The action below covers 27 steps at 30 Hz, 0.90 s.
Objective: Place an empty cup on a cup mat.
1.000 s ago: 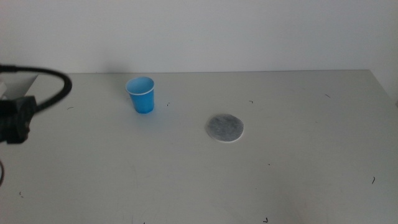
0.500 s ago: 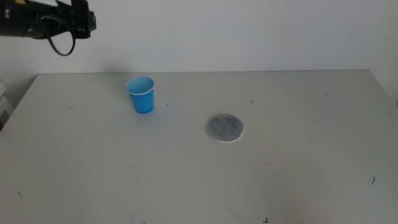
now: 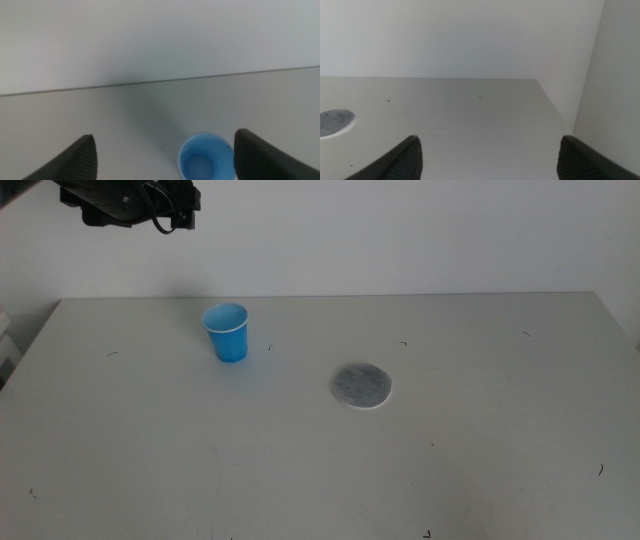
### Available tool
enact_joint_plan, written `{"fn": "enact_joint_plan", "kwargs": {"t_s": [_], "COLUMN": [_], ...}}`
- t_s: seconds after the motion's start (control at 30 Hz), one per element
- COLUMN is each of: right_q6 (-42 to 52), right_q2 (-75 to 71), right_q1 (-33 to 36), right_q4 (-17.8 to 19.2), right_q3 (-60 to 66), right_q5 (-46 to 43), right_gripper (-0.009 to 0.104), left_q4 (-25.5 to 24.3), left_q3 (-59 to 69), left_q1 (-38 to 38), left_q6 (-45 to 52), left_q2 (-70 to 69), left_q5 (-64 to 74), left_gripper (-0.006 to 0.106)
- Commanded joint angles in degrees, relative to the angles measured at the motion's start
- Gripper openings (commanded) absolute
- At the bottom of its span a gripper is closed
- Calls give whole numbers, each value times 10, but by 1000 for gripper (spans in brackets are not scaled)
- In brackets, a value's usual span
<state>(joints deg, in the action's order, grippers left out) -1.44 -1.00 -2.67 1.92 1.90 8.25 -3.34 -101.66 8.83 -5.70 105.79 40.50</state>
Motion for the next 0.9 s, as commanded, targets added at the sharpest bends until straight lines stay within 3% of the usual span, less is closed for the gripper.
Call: {"fn": "enact_joint_plan", "kwargs": {"t_s": [0.0,0.87], "right_q6": [5,5], "right_q2": [-11,-11], "right_q1": [1,1], "right_q4": [5,5], "right_q3": [-7,-7], "right_q5": [-45,-45], "right_gripper": [94,94], "left_q4": [3,21], "left_q3": [-33,-36], "left_q1": [5,8], "left_q6": [-7,-8], "left_q2": [-8,65], "left_q5": [-7,2], "left_gripper": [105,105]}}
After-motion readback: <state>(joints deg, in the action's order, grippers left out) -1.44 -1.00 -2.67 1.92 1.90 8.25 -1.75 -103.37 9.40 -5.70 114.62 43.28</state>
